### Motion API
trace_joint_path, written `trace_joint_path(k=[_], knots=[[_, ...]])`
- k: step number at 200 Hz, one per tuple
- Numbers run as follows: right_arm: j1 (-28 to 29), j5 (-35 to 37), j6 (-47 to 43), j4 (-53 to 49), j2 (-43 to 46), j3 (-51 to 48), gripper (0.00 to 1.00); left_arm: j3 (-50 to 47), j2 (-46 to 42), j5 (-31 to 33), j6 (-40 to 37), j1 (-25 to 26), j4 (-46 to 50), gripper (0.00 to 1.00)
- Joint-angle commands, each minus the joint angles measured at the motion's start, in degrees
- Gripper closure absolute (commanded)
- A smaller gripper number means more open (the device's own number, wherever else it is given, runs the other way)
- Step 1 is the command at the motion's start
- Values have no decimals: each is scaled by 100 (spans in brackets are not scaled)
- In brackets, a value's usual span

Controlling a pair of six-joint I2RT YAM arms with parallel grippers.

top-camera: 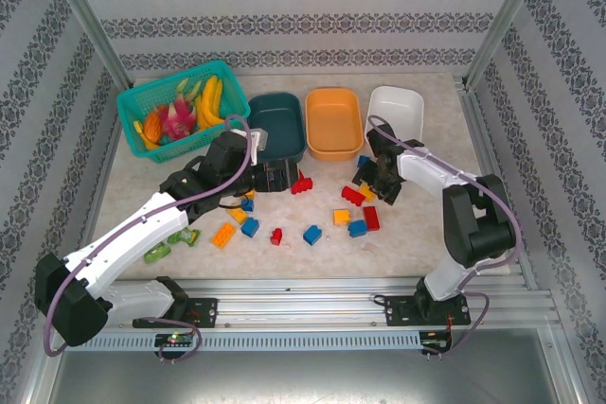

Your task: Sort the legos into containers by color

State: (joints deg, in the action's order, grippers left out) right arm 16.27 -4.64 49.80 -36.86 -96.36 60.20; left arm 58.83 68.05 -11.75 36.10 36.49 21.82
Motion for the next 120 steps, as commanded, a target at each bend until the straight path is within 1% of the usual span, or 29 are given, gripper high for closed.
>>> trace_joint_path(k=[1,35,64,86,120], knots=[[-27,-100,118,60,-256,147,29,164,-20,36,63,117,-179,0],[-25,-72,123,76,-546,266,38,132,-12,49,91,121,-196,0],[-2,65,143,15,-545,303,55,138,-2,49,99,121,-205,0],[60,296,92,-163,-299,366,63,152,26,58,125,121,-229,0],[79,878,-265,-747,523,839,64,390,151,93,241,122,-190,0]])
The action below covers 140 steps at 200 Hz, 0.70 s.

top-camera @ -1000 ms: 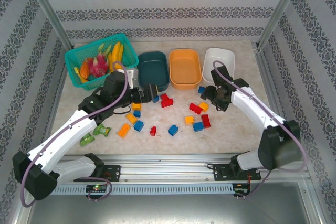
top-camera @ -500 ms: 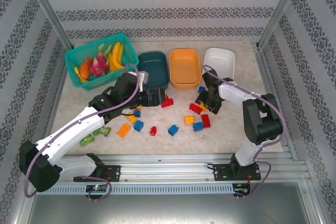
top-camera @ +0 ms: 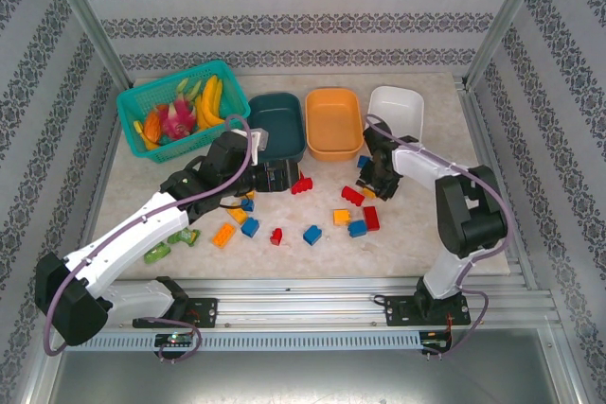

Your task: Sort the legos into containers by color

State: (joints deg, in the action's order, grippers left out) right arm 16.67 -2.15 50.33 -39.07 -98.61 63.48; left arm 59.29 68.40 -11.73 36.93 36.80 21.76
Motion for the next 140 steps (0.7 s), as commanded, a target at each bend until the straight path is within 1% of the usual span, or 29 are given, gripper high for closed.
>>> trace_joint_path(k=[1,20,42,70,109,140], knots=[[35,642,-337,-542,765,531,64,354,123,95,157,95,-182,0],[-167,843,-752,-720,1000,1009,63,695,378,47,240,91,-150,0],[-481,807,-1186,-849,688,1665,62,1162,772,-19,246,87,-172,0],[-897,575,-1454,-831,-132,2441,62,1903,1416,-123,160,21,-140,0],[-1237,227,-1676,-1104,-1736,3845,62,3224,2468,-212,-10,-15,388,0],[-1380,126,-1707,-1592,-2886,4941,61,3650,2950,-169,76,-32,584,1]])
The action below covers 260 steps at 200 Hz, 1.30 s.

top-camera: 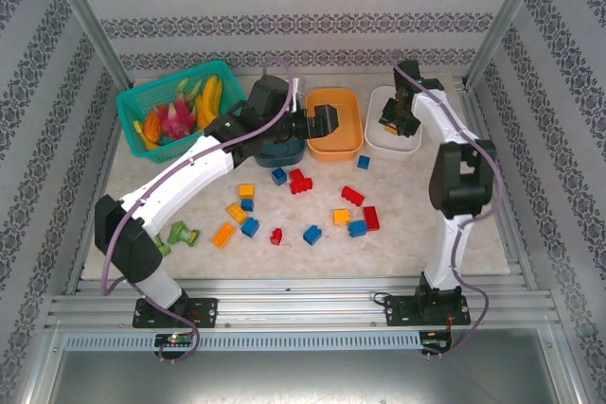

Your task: Sort the legos into containers by color

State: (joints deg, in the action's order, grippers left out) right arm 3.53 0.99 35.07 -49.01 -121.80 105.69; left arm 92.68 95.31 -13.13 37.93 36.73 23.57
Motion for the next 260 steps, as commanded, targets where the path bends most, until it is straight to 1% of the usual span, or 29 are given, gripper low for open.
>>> trace_joint_path(k=[1,25,59,71,96,100,118,154,191,224,241,260], knots=[[-69,-188,-183,-608,-592,745,61,311,264,-26,-19,-25,407,1],[-147,-325,-183,-857,-1156,1348,58,348,439,-41,102,-26,337,1],[-177,-404,-185,-1113,-1576,1854,45,387,498,7,153,-26,363,2],[-173,-407,-189,-1183,-1619,1949,38,399,484,35,133,-26,416,2],[-177,-426,-221,-1233,-1530,2043,28,368,420,69,128,-26,499,2],[-177,-435,-223,-1230,-1496,2051,24,359,404,77,132,-18,507,2],[-177,-425,-249,-1283,-1304,2169,24,288,325,106,139,-26,564,2],[-75,-295,-317,-1198,-443,2118,27,54,52,160,143,-26,756,3],[215,-179,-396,-899,848,1393,27,-504,-477,316,212,-26,954,3],[683,-234,-452,-643,2136,326,28,-1056,-1007,474,311,-23,1217,4],[972,-240,-475,-465,2848,-399,28,-1371,-1300,573,388,-26,1361,5],[1285,-413,-358,-168,3686,-1325,28,-1744,-1641,728,528,-24,1510,5]])
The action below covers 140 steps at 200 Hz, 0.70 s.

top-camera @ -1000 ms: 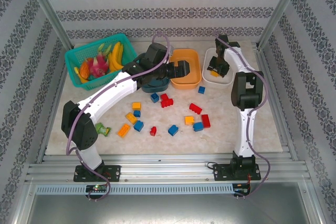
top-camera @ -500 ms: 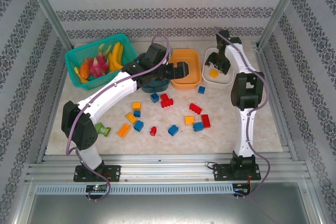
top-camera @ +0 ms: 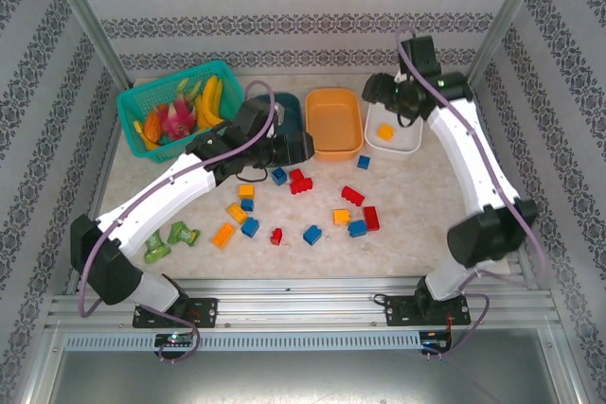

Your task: Sort the legos into containers by color

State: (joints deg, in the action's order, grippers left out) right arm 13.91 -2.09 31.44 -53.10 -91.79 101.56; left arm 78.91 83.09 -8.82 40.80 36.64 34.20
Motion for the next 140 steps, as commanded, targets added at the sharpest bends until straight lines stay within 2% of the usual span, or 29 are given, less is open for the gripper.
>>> trace_joint_path(k=[1,26,64,108,140], knots=[[263,-111,21,271,726,-964,28,-394,-440,295,257,-16,452,5],[787,-349,241,764,1722,-2183,28,-925,-848,410,485,-17,569,7],[1757,-133,567,1172,2819,-3394,28,-1560,-1315,463,771,-4,718,8],[2429,85,773,1180,3288,-4113,28,-2010,-1624,434,977,7,939,9],[2612,48,847,1125,3389,-4473,28,-2407,-1615,63,861,192,967,18]])
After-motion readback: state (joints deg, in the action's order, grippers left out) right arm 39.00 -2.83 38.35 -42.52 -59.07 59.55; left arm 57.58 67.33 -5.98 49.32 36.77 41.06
